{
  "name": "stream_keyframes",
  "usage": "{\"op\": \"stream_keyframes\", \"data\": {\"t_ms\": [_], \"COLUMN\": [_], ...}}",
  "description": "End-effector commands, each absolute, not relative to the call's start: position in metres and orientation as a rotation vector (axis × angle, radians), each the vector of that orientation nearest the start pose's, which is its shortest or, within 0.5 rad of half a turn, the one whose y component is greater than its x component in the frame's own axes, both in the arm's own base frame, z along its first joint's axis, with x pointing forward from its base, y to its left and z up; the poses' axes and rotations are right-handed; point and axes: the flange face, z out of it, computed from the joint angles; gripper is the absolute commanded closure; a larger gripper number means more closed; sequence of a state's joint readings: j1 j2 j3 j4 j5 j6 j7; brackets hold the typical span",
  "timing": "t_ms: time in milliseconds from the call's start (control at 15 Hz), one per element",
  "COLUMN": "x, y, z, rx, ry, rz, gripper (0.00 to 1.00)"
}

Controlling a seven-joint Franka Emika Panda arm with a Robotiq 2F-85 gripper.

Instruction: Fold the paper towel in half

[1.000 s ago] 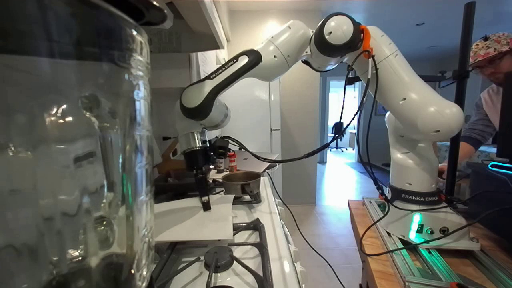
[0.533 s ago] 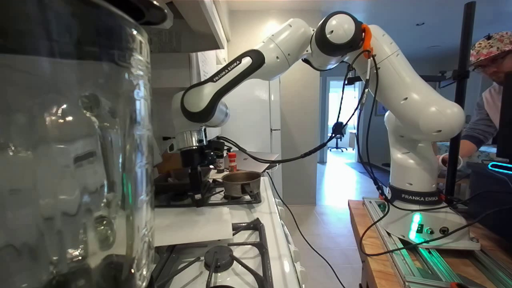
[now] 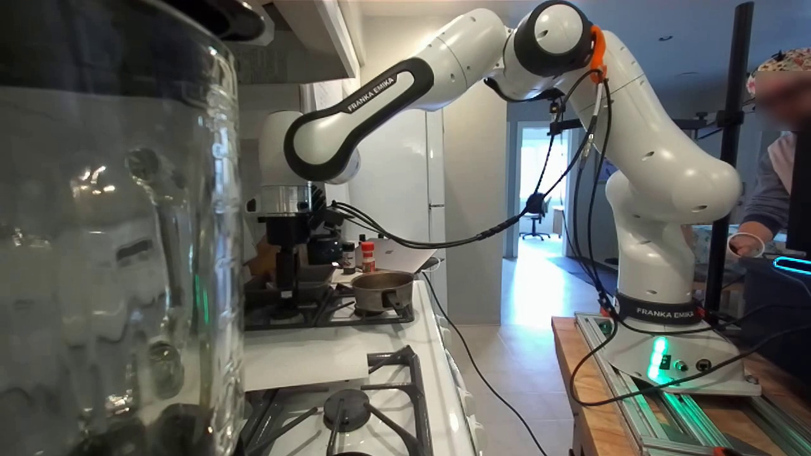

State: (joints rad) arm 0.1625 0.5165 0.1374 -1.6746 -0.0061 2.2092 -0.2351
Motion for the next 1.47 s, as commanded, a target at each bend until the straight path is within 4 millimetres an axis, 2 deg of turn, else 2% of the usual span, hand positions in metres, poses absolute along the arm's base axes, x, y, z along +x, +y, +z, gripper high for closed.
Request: {"op": "stream_keyframes", "data": {"t_ms": [0,133,267,600,1000,1400], "x": [0.634,0.624,0.609,0.559,0.489,0.414], "y": [0.215,0.226,0.233,0.243,0.222,0.21], "z": [0.315,0.321,0.336,0.382,0.417,0.446], "rx": [-2.991,-3.021,-3.044,-3.107,-3.241,-3.265], "ry": [-0.791,-0.728,-0.657,-0.561,-0.377,-0.319], "rz": [-0.096,-0.125,-0.14,-0.16,-0.219,-0.253], "gripper": [0.0,0.0,0.0,0.0,0.0,0.0]}}
